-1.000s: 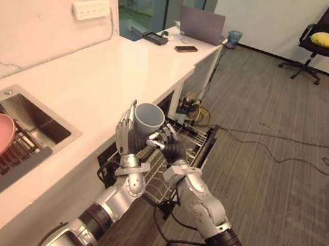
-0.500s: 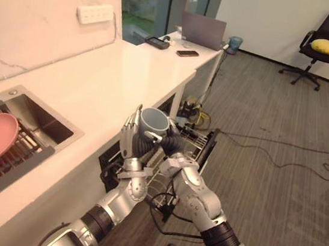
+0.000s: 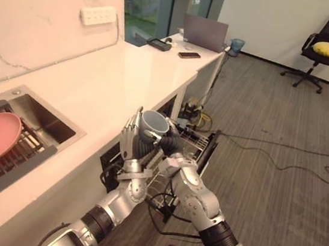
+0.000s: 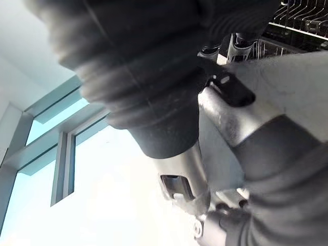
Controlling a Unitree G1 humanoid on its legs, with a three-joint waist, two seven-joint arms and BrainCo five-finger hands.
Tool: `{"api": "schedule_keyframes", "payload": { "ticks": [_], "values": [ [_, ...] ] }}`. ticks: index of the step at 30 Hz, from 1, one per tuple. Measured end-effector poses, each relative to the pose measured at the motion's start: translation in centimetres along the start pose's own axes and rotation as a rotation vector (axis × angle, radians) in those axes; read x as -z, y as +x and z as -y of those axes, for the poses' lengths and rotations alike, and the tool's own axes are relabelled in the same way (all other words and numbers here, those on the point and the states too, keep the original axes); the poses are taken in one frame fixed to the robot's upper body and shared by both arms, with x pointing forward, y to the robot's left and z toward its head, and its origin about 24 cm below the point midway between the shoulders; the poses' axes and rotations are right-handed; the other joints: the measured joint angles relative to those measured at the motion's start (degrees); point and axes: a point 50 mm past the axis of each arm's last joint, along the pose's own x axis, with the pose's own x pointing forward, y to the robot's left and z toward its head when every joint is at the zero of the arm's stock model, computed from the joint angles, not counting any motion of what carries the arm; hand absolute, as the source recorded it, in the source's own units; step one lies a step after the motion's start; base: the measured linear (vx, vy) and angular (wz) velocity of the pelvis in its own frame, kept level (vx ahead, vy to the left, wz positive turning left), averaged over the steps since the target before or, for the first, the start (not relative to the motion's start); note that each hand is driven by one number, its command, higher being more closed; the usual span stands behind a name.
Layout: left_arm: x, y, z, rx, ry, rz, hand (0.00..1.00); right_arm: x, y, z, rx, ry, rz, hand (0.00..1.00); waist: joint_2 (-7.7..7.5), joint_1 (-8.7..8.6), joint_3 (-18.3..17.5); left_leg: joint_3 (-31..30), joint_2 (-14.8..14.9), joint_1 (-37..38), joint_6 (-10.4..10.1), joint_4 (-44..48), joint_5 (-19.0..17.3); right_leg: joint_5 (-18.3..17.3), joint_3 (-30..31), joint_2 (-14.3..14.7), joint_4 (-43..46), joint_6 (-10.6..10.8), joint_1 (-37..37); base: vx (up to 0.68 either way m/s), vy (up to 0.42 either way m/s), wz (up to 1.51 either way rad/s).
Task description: Walk over to the sink, pick up the cup, carry it to the dishwasher, place the cup inside the dishwasher, then close the dishwasher door
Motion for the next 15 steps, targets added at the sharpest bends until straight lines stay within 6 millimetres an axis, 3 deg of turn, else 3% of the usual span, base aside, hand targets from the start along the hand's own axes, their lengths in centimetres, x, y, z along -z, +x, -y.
{"api": "schedule_keyframes", "payload": {
  "ticks": [14, 15],
  "values": [
    [0.03, -0.07, 0.02, 0.009, 0.01, 0.018, 1.0, -0.03, 0.3, -0.16, 0.007, -0.051, 0.034, 1.0, -0.62, -0.13, 0.2, -0.8, 0.0, -0.1, 0.1, 0.0, 0.0, -0.1, -0.4, -0.3, -0.1, -0.1, 0.3, 0.0, 0.0, 0.02],
    [0.05, 0.09, -0.06, 0.008, 0.014, 0.024, 0.0, -0.11, 0.4, -0.25, 0.005, -0.054, 0.045, 1.0, -0.69, -0.08, 0.2, -0.9, 0.0, -0.1, 0.1, 0.0, 0.0, -0.1, -0.5, -0.3, -0.1, -0.1, 0.3, 0.0, 0.0, 0.0]
  ]
}}
